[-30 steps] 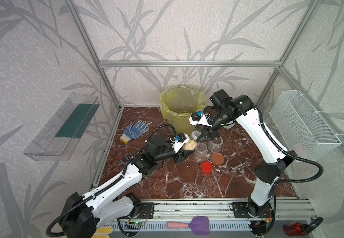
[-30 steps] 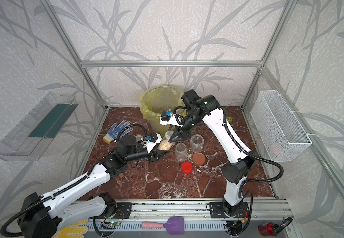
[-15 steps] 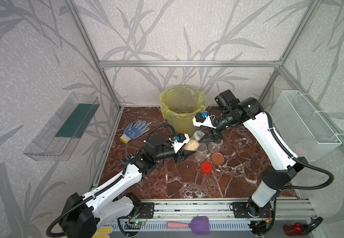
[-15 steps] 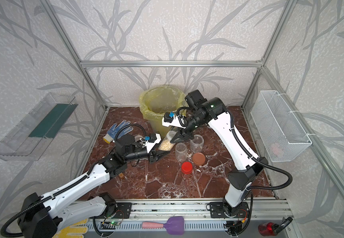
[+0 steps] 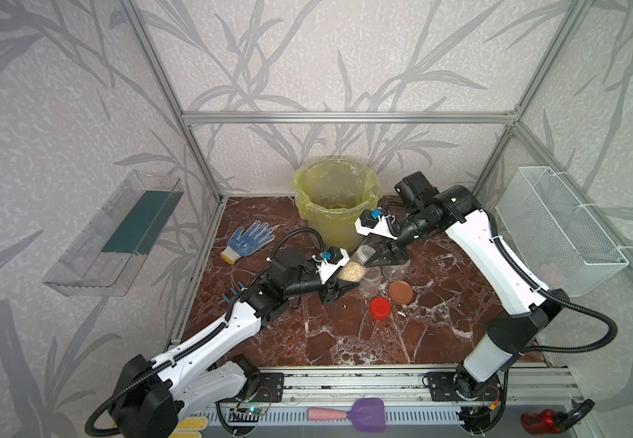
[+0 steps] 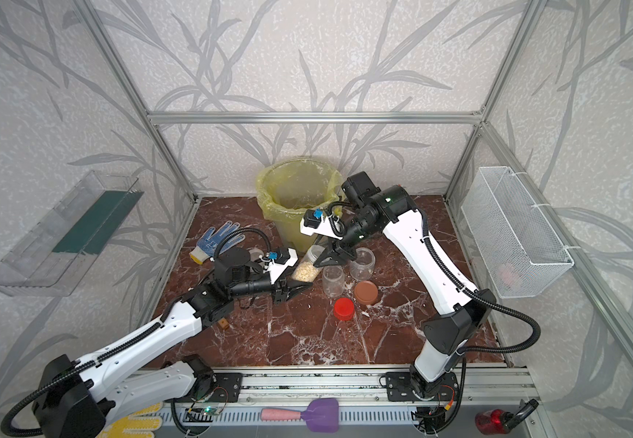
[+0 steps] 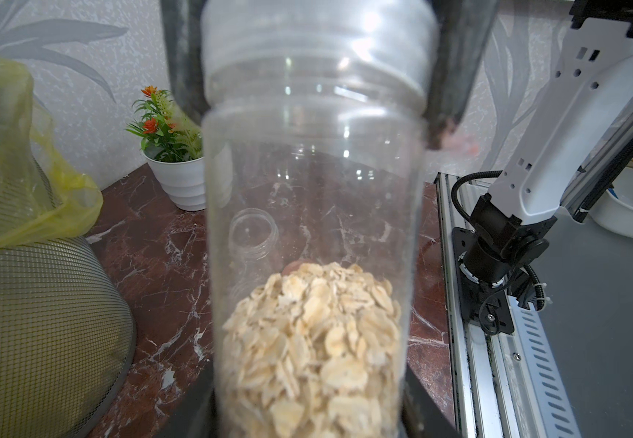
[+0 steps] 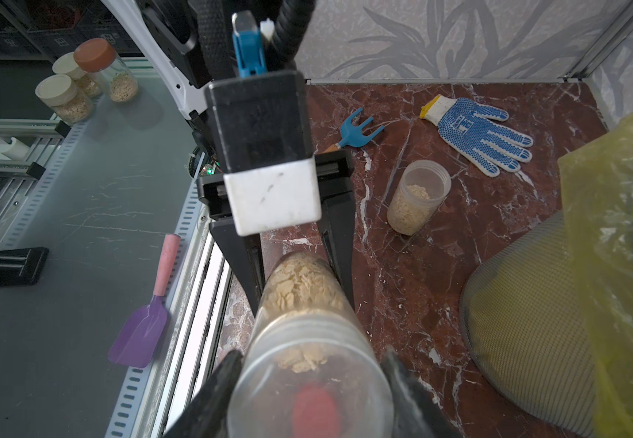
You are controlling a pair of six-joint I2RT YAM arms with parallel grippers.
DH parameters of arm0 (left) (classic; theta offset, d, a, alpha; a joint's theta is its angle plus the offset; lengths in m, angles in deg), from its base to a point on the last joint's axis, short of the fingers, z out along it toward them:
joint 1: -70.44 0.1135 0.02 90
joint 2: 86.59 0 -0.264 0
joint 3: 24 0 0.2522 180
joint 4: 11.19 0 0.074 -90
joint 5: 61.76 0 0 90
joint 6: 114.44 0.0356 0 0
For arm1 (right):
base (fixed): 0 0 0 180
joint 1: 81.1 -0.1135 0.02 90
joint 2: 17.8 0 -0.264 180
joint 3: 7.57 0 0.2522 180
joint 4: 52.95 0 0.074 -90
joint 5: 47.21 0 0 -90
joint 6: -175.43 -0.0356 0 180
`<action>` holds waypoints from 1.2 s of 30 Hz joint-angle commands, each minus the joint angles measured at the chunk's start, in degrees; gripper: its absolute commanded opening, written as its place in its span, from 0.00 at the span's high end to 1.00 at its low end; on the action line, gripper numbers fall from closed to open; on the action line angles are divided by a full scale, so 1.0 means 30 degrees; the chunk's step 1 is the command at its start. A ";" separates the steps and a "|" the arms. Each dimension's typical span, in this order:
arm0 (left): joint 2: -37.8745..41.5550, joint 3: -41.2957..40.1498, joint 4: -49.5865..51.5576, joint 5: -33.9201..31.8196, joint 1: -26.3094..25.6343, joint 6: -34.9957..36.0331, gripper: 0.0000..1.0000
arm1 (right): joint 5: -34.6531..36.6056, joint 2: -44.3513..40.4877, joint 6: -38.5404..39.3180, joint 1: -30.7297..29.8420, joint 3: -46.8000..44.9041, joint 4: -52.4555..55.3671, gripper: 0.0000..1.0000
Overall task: Empty expired oatmeal from jars
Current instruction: Unscrew the lid from the jar.
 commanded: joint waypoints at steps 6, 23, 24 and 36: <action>-0.0004 0.1618 0.1350 -0.1131 0.0692 -0.0448 1.00 | -0.0283 -0.1659 -0.0351 0.0173 -0.0921 -0.0924 0.36; 0.0635 0.1814 0.1810 -0.1361 0.0660 -0.0381 1.00 | 0.1290 -0.3501 -0.2960 0.0765 -0.3735 -0.4463 0.18; 0.0643 0.1821 0.1810 -0.1360 0.0660 -0.0369 1.00 | 0.1385 -0.3609 -0.3028 0.0854 -0.3843 -0.4649 0.18; 0.1076 0.1771 0.1802 -0.2632 0.0482 -0.0008 1.00 | 0.2730 -0.4260 -0.8711 0.1533 -0.4209 -0.6344 0.17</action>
